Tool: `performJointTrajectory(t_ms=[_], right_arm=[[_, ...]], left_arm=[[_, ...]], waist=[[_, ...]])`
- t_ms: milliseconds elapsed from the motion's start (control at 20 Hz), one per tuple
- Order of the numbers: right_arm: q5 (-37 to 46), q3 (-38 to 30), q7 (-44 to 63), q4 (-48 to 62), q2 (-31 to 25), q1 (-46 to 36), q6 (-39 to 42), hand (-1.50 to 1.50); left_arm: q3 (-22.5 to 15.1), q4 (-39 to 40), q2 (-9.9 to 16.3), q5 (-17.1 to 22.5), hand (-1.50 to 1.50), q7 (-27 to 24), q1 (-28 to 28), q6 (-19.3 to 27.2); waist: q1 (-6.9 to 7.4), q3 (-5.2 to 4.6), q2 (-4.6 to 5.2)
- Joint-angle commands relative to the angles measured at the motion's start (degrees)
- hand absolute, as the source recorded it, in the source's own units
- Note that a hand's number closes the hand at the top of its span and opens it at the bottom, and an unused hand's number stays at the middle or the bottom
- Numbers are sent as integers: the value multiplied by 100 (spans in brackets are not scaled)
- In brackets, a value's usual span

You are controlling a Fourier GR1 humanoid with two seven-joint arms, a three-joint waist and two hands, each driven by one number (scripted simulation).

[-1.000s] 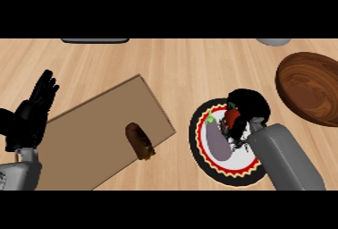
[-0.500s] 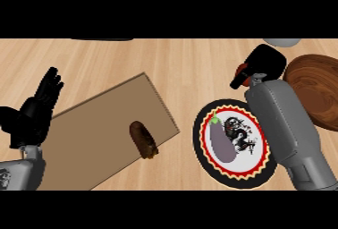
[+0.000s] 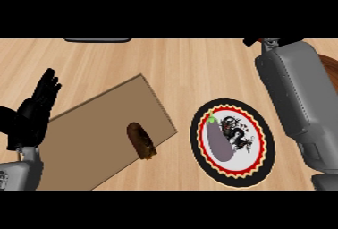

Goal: Pick the bell pepper from the plate and place it in the bowl

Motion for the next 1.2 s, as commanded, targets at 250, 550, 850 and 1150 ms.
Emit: performJointTrajectory(t_ms=[250,550,850,1150], right_arm=[[70,-668,171,-517,-410,241,-249,150],[-349,-1245,-596,-468,-715,881,-888,150],[-904,-1987,-1795,920,-1289,875,-1971,150],[-1206,-2159,-2571,1725,-1623,916,-2239,150]], left_arm=[[18,-201,-74,-65,0,-12,241,21],[49,-36,-164,-126,0,-95,145,69],[0,228,-257,-264,0,-296,-17,117],[7,-91,-240,-215,0,-89,156,-28]], waist=[[-88,6,-18],[-97,6,-4],[-3,10,46],[-16,8,21]])
